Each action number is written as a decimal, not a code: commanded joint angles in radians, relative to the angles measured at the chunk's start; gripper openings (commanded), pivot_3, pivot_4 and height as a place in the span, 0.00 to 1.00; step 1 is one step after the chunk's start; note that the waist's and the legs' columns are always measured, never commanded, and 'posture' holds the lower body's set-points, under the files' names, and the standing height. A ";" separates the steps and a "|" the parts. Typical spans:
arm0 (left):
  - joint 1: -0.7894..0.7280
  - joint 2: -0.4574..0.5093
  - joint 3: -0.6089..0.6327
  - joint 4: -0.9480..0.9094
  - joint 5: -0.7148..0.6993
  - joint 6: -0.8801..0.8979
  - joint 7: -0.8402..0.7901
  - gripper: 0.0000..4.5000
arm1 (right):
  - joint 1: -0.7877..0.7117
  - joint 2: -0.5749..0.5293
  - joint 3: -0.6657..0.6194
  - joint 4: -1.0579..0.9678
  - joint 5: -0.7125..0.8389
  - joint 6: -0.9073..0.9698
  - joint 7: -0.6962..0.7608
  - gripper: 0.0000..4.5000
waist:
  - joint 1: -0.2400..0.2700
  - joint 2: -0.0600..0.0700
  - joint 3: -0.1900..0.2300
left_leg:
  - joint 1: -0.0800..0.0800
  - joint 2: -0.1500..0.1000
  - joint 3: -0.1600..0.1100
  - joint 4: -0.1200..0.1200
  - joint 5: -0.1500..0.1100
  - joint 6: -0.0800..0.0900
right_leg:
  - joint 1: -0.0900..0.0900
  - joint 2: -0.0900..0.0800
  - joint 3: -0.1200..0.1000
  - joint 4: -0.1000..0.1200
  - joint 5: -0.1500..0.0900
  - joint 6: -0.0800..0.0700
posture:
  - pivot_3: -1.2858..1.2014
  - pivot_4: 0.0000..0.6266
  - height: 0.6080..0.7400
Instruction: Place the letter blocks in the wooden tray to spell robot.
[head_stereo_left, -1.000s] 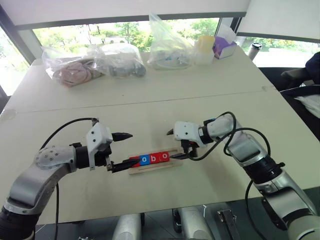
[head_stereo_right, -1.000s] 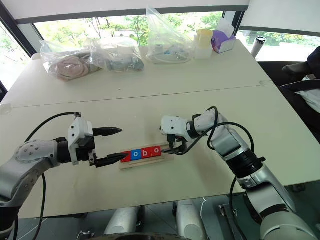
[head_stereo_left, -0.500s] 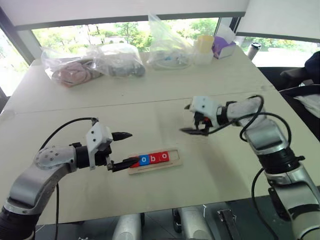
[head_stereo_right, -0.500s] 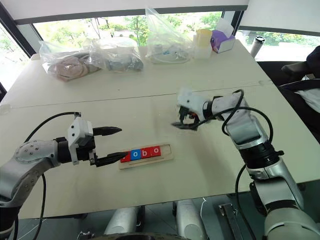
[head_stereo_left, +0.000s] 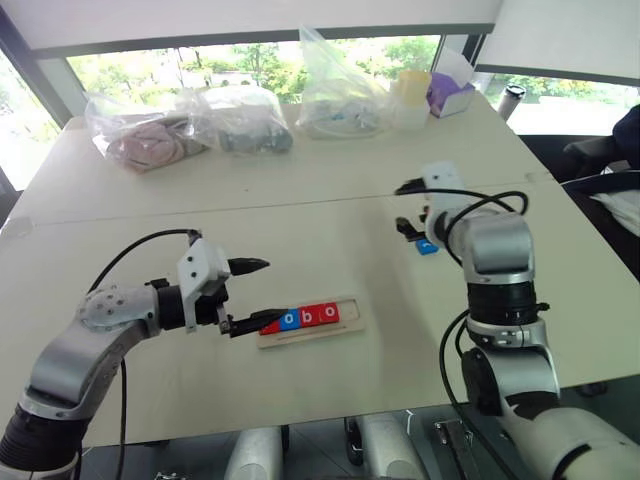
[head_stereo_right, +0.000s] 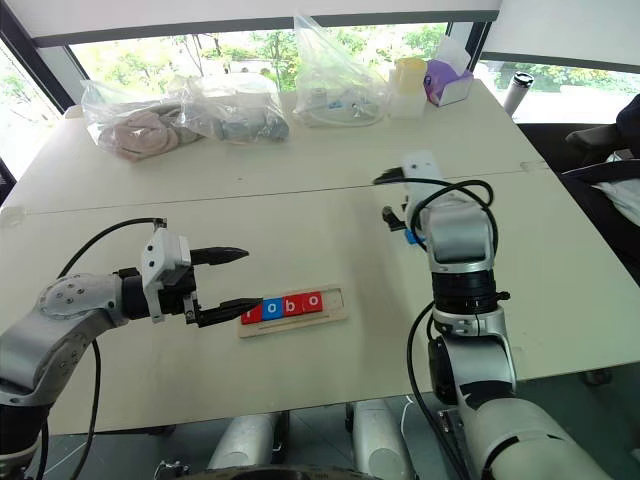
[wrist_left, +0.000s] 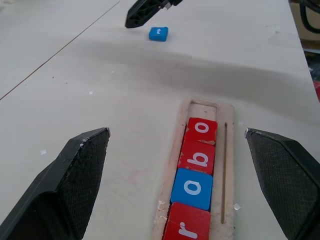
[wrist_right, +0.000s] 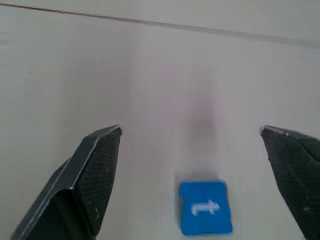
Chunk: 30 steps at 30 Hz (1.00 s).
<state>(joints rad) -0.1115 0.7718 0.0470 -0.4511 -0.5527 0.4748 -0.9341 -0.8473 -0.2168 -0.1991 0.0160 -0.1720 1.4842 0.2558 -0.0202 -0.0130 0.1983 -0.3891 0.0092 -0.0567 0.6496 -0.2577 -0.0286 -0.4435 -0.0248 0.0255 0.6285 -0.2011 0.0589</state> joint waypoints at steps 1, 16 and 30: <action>-0.011 -0.009 -0.003 -0.008 0.008 -0.021 -0.006 1.00 | -0.017 0.003 -0.015 -0.024 0.027 0.029 -0.033 1.00 | -0.004 0.000 0.000 | 0.000 0.000 0.000 0.000 0.000 0.000 | 0.000 0.000 0.000 0.000 0.000 0.000 | 0.52 0.24 1.00; -0.010 -0.018 -0.004 -0.006 0.020 -0.027 -0.012 1.00 | 0.145 -0.128 0.077 0.006 0.167 -0.051 0.029 1.00 | -0.023 -0.001 0.000 | 0.001 0.000 -0.001 0.000 0.000 0.000 | 0.001 0.000 0.000 -0.001 -0.003 0.004 | 0.52 0.24 1.00; -0.011 -0.019 -0.005 -0.017 0.017 -0.018 -0.005 1.00 | 0.188 -0.215 0.193 0.007 0.252 -0.177 0.121 0.69 | -0.025 -0.001 -0.001 | 0.001 0.000 -0.001 -0.001 0.000 0.000 | 0.002 0.001 0.000 -0.001 -0.003 0.004 | 0.52 0.24 1.00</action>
<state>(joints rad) -0.1151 0.7526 0.0255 -0.4471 -0.5323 0.4670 -0.9407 -0.6789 -0.4174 -0.0237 0.0104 0.0671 1.3013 0.3692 -0.0454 -0.0142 0.1975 -0.3877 0.0094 -0.0573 0.6486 -0.2577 -0.0284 -0.4419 -0.0242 0.0255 0.6276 -0.2039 0.0629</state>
